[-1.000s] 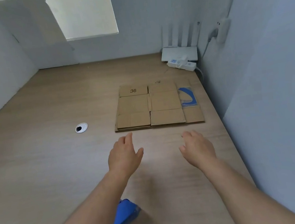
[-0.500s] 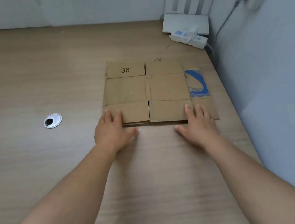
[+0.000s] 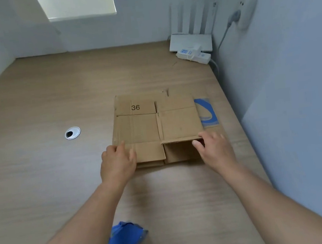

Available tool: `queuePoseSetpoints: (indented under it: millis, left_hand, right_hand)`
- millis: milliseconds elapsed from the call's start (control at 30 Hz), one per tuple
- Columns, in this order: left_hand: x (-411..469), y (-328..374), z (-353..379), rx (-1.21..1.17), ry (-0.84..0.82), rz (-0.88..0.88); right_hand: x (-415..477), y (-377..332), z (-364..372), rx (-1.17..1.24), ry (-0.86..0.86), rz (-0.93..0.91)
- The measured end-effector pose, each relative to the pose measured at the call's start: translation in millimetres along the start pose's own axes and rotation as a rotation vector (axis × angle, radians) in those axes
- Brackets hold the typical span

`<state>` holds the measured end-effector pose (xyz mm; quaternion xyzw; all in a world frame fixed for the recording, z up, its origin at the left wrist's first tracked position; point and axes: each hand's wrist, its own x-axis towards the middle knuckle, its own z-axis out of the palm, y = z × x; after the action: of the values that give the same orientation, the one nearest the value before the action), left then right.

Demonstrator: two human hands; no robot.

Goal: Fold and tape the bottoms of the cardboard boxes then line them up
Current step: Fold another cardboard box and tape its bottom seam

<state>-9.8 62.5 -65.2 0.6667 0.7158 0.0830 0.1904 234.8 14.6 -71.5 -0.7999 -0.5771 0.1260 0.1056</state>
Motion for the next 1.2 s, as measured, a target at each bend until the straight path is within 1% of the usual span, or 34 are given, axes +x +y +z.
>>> queuePoseSetpoints:
  millis: [67,133,233,333,400,500,533,600,733,800,833,933,1000,1100,1200]
  left_hand:
    - [-9.3,3.8,-12.6,0.026,-0.007,0.089]
    - [-17.2,5.6,-22.6,0.091,-0.069,0.151]
    - [-27.1,4.1,-35.2,0.162,-0.097,0.125]
    - [-41.4,-0.7,-46.9,0.143,-0.093,0.105]
    - [-51.7,-0.3,-51.3,0.109,-0.03,0.128]
    - [-65.9,7.7,-59.3,0.102,0.172,0.209]
    - [-71.0,10.7,-64.0,0.058,0.231,0.215]
    - [-81.0,17.8,-77.2,-0.068,0.298,0.194]
    - [-104.3,39.6,-117.1,-0.333,0.374,0.154]
    - [-113.3,51.5,-138.9,-0.463,0.389,0.143]
    - [-116.1,56.5,-148.4,-0.536,0.389,0.14]
    - [-121.2,67.3,-164.6,-0.748,0.346,0.143]
    - [-126.2,69.0,-164.2,-0.848,0.284,0.146]
    - [-135.3,58.6,-147.3,-0.873,0.234,0.137]
    - [-155.0,42.8,-120.7,-0.879,0.229,0.171]
  right_hand:
    - [-4.5,-3.8,-10.9,0.002,0.063,-0.01]
    - [-9.4,-6.2,-20.5,0.021,0.109,-0.014]
    - [-18.5,-4.1,-36.0,0.21,0.174,-0.011]
    - [-30.2,-1.4,-55.7,0.418,0.201,0.01]
    - [-40.1,-4.2,-67.2,0.519,0.196,0.019]
    - [-55.9,-13.8,-83.1,0.584,0.229,0.027]
    - [-61.3,-16.9,-89.9,0.585,0.257,0.03]
    - [-71.5,-20.5,-105.0,0.556,0.316,0.011]
    - [-90.5,-24.9,-135.7,0.44,0.467,-0.069]
    - [-100.3,-27.3,-150.6,0.422,0.543,-0.094]
    - [-105.0,-28.1,-157.2,0.438,0.554,-0.101]
    - [-118.4,-28.4,-169.7,0.498,0.488,-0.104]
    - [-126.9,-24.2,-168.0,0.465,0.409,-0.074]
    - [-141.0,-12.9,-155.0,0.422,0.333,-0.018]
    - [-151.7,-5.6,-147.9,0.43,0.363,0.013]
